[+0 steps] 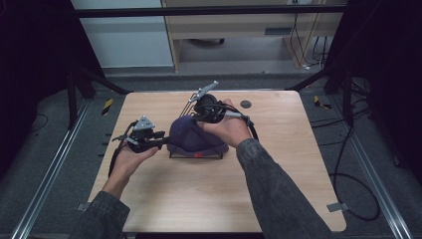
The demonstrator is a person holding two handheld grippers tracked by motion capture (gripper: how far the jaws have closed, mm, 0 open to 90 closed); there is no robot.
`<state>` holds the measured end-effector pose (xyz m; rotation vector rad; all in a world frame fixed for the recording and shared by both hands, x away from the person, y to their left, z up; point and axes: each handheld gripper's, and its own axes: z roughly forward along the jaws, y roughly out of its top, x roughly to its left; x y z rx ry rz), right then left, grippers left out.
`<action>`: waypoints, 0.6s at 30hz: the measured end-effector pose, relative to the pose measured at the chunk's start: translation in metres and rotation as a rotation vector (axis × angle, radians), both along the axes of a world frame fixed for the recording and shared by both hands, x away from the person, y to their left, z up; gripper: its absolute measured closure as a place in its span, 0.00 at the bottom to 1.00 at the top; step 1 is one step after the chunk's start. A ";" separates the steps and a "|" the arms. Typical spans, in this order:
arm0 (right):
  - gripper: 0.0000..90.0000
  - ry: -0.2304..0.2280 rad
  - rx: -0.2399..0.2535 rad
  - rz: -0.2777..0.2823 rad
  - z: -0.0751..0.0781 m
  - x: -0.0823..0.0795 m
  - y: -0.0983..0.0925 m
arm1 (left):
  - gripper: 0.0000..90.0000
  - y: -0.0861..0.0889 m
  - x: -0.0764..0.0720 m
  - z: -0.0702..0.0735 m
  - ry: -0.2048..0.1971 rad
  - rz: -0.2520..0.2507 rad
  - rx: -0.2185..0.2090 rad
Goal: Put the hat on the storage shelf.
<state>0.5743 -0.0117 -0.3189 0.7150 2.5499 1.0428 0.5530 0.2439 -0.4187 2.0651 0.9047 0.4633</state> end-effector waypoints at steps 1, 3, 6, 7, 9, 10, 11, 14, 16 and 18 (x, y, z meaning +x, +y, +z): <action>0.90 0.002 -0.001 -0.001 0.000 0.000 0.000 | 0.67 0.001 0.000 -0.001 0.001 0.006 -0.004; 0.89 0.005 -0.006 -0.001 -0.001 0.000 -0.001 | 0.66 0.003 0.000 -0.002 0.003 0.013 -0.004; 0.89 0.009 -0.001 -0.001 -0.002 0.000 -0.003 | 0.66 0.006 0.000 -0.003 0.007 0.024 -0.003; 0.89 0.009 -0.001 -0.001 -0.002 0.000 -0.003 | 0.66 0.007 -0.001 -0.003 0.009 0.029 -0.006; 0.89 0.011 0.005 -0.003 -0.003 -0.001 -0.004 | 0.65 0.007 -0.001 -0.004 0.010 0.034 -0.009; 0.89 0.011 0.006 -0.004 -0.003 -0.001 -0.005 | 0.64 0.008 -0.002 -0.005 0.011 0.037 -0.010; 0.89 0.011 0.009 -0.004 -0.004 -0.001 -0.005 | 0.64 0.008 -0.002 -0.005 0.014 0.036 -0.005; 0.89 0.013 0.009 -0.005 -0.005 -0.002 -0.006 | 0.62 0.009 -0.002 -0.007 0.016 0.041 0.000; 0.88 0.015 0.010 -0.003 -0.005 -0.003 -0.007 | 0.59 0.010 -0.002 -0.007 0.023 0.049 0.009; 0.88 0.015 0.008 -0.002 -0.004 -0.003 -0.007 | 0.56 0.012 -0.004 -0.007 0.026 0.070 0.011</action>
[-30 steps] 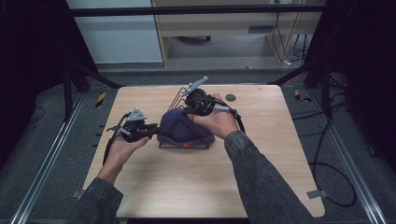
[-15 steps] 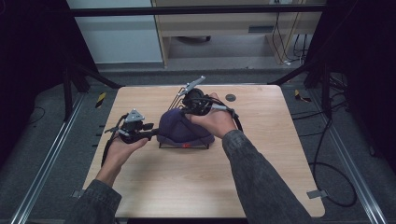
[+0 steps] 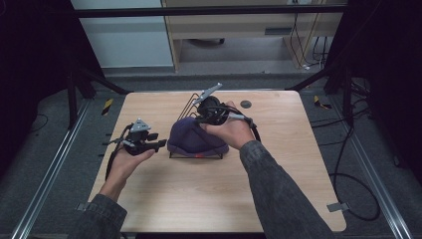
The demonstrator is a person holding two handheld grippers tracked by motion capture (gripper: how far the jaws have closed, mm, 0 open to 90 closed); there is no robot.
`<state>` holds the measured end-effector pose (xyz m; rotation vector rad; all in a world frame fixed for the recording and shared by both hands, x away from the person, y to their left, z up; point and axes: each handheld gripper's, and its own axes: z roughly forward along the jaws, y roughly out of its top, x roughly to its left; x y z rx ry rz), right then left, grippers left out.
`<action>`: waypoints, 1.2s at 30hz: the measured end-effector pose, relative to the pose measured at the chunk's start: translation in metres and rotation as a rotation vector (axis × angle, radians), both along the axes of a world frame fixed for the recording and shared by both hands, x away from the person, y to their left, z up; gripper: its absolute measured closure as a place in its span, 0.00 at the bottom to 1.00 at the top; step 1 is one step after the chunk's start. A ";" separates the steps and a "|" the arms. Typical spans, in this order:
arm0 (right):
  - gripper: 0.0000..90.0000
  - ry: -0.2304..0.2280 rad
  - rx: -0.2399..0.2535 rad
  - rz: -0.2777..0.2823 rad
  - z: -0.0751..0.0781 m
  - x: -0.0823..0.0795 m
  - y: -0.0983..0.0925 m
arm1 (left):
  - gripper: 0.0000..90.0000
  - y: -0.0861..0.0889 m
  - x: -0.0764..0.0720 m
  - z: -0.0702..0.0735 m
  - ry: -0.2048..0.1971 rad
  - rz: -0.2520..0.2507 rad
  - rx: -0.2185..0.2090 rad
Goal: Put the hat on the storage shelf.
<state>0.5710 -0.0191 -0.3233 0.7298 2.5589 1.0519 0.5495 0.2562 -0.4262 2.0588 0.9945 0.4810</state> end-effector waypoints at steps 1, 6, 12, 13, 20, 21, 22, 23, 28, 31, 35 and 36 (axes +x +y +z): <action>0.88 0.000 0.001 -0.001 0.000 0.000 0.000 | 0.55 0.000 0.000 0.000 0.000 0.000 0.000; 0.87 -0.002 0.007 0.004 0.001 -0.003 -0.001 | 0.46 0.000 -0.006 -0.003 0.013 0.026 -0.003; 0.88 -0.003 0.024 0.006 0.002 -0.005 -0.003 | 0.40 0.003 -0.010 -0.012 0.016 0.045 0.010; 0.88 -0.006 0.027 0.010 0.003 -0.006 -0.003 | 0.39 0.003 -0.010 -0.012 0.016 0.045 0.010; 0.86 -0.026 0.052 0.002 0.014 -0.011 -0.006 | 0.28 0.024 -0.013 -0.019 0.006 0.094 0.005; 0.85 -0.030 0.056 0.000 0.015 -0.011 -0.007 | 0.27 0.027 -0.014 -0.021 0.007 0.100 0.014; 0.83 -0.033 0.063 -0.005 0.015 -0.012 -0.008 | 0.26 0.027 -0.014 -0.021 0.007 0.100 0.014; 0.82 -0.038 0.063 -0.008 0.016 -0.013 -0.009 | 0.25 0.031 -0.015 -0.024 0.020 0.101 0.036; 0.72 -0.049 0.073 -0.040 0.020 -0.018 -0.017 | 0.22 0.039 -0.020 -0.033 0.054 0.121 0.051; 0.67 -0.053 0.076 -0.057 0.022 -0.020 -0.021 | 0.19 0.039 -0.021 -0.040 0.079 0.131 0.060; 0.53 -0.050 0.094 -0.087 0.026 -0.024 -0.030 | 0.14 0.037 -0.021 -0.048 0.113 0.110 0.069; 0.49 -0.055 0.096 -0.098 0.027 -0.026 -0.032 | 0.13 0.037 -0.021 -0.050 0.120 0.112 0.071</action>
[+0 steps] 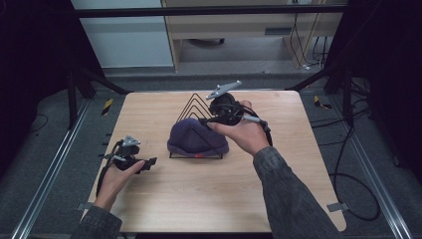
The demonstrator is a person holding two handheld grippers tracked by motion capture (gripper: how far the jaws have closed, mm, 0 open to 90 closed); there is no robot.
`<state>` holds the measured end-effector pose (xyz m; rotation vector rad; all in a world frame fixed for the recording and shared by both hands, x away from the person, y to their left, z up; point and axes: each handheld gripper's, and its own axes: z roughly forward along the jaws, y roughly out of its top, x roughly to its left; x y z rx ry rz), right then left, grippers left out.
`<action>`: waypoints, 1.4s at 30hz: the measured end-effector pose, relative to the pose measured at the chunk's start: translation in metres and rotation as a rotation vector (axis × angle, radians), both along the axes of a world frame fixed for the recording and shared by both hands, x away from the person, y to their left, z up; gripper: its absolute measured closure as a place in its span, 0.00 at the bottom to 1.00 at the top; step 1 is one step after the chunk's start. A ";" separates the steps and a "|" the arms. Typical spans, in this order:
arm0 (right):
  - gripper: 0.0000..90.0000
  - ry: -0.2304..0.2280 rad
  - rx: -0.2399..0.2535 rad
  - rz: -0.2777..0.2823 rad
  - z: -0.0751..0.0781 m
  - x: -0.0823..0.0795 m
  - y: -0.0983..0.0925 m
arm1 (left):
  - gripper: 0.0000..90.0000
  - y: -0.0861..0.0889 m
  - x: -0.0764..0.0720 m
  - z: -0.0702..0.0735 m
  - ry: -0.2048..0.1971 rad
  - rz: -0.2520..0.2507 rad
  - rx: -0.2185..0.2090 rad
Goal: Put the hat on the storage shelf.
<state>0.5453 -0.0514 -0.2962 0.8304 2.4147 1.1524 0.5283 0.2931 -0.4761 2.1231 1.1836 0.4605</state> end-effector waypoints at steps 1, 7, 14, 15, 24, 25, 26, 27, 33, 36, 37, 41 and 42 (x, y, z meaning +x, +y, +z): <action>0.45 -0.007 0.003 -0.011 0.001 -0.002 -0.003 | 0.12 0.000 0.000 -0.002 0.007 0.000 0.000; 0.29 -0.021 0.020 -0.044 0.002 -0.010 -0.014 | 0.07 -0.002 -0.002 -0.010 0.042 -0.007 0.010; 0.16 -0.057 0.050 -0.082 0.006 -0.029 -0.030 | 0.05 -0.007 -0.003 -0.017 0.071 -0.001 0.024; 0.15 -0.062 0.052 -0.085 0.007 -0.030 -0.033 | 0.05 -0.008 -0.003 -0.019 0.074 0.000 0.028; 0.09 -0.084 0.074 -0.141 0.006 -0.036 -0.063 | 0.02 -0.011 -0.002 -0.022 0.053 -0.005 0.052; 0.09 -0.081 0.075 -0.147 0.004 -0.037 -0.068 | 0.01 -0.011 -0.002 -0.024 0.041 -0.006 0.060; 0.09 -0.081 0.075 -0.147 0.004 -0.037 -0.068 | 0.00 -0.011 -0.002 -0.024 0.041 -0.006 0.060; 0.09 -0.074 0.075 -0.155 0.002 -0.038 -0.071 | 0.00 -0.010 -0.003 -0.025 0.033 -0.006 0.055; 0.08 -0.056 0.068 -0.181 -0.012 -0.042 -0.095 | 0.00 -0.008 -0.004 -0.027 0.009 -0.008 0.040; 0.08 -0.041 0.070 -0.196 -0.021 -0.043 -0.106 | 0.00 -0.008 -0.005 -0.028 0.005 -0.007 0.038; 0.08 -0.032 0.070 -0.204 -0.025 -0.044 -0.111 | 0.00 -0.007 -0.005 -0.028 0.004 -0.007 0.037; 0.08 -0.008 0.064 -0.221 -0.041 -0.046 -0.122 | 0.00 -0.007 -0.005 -0.028 0.001 -0.007 0.036; 0.08 0.005 0.065 -0.231 -0.050 -0.048 -0.128 | 0.00 -0.007 -0.005 -0.028 0.001 -0.007 0.036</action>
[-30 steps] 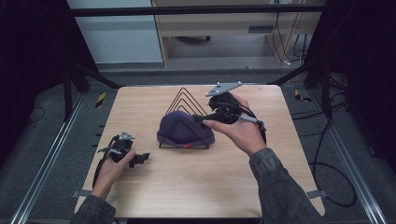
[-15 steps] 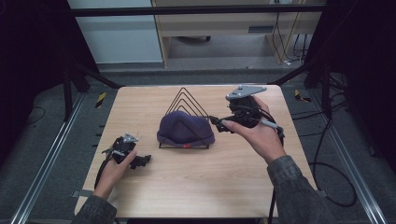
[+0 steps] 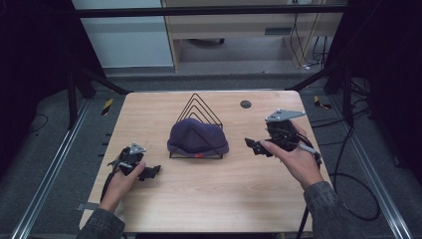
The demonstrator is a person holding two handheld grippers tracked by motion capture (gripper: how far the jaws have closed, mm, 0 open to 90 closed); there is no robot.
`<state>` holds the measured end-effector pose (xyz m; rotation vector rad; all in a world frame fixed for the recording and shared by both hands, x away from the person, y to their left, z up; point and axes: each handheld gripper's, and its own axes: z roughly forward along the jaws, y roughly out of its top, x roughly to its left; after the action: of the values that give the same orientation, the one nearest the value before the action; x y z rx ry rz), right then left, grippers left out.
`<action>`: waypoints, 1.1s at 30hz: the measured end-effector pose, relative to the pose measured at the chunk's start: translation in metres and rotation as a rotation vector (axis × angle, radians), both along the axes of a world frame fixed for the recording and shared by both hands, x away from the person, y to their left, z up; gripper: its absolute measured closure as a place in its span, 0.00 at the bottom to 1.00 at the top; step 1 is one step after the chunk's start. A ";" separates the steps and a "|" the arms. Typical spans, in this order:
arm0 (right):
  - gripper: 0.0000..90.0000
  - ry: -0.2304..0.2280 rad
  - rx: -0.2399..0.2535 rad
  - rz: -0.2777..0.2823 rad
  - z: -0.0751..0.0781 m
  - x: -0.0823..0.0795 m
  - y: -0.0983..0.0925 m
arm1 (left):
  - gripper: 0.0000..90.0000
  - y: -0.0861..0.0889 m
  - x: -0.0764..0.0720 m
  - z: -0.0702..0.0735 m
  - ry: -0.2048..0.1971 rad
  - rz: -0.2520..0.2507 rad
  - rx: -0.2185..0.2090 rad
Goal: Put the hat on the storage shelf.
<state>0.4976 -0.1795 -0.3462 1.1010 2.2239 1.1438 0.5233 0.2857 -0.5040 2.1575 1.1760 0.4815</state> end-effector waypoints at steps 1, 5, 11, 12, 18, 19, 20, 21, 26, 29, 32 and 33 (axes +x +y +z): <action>0.08 0.000 0.000 0.000 0.000 0.000 0.000 | 0.00 0.000 0.000 0.000 0.000 0.000 0.000; 0.08 0.043 0.009 -0.026 -0.025 -0.004 -0.014 | 0.00 0.000 0.000 0.000 -0.002 0.002 -0.001; 0.08 0.090 0.008 -0.027 -0.051 -0.007 -0.023 | 0.00 0.000 0.000 0.000 -0.003 0.003 -0.002; 0.09 0.104 0.007 -0.025 -0.059 -0.007 -0.027 | 0.00 0.000 0.000 0.000 -0.003 0.003 -0.002; 0.10 0.142 0.011 -0.052 -0.077 -0.006 -0.036 | 0.00 0.000 -0.001 -0.001 -0.007 0.005 -0.003; 0.10 0.146 0.016 -0.056 -0.080 -0.006 -0.037 | 0.00 0.000 -0.001 -0.001 -0.009 0.006 -0.003; 0.10 0.157 0.023 -0.064 -0.083 -0.005 -0.038 | 0.00 0.000 -0.001 -0.001 -0.010 0.006 -0.004; 0.10 0.166 0.023 -0.076 -0.087 -0.004 -0.039 | 0.00 0.000 -0.001 -0.001 -0.010 0.006 -0.004; 0.10 0.212 0.033 -0.112 -0.107 0.000 -0.039 | 0.00 0.000 -0.001 -0.001 -0.010 0.004 -0.004; 0.09 0.220 0.005 -0.136 -0.123 0.000 -0.034 | 0.00 0.000 -0.001 -0.001 -0.010 0.002 -0.005; 0.10 0.217 0.001 -0.161 -0.134 0.000 -0.031 | 0.00 0.000 -0.001 -0.001 -0.011 0.002 -0.004; 0.09 0.218 0.007 -0.163 -0.137 0.000 -0.031 | 0.00 0.000 -0.001 -0.001 -0.011 0.003 -0.005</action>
<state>0.4981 -0.2107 -0.4834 1.4417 2.2404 1.0054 0.5224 0.2856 -0.5049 2.1469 1.1731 0.4907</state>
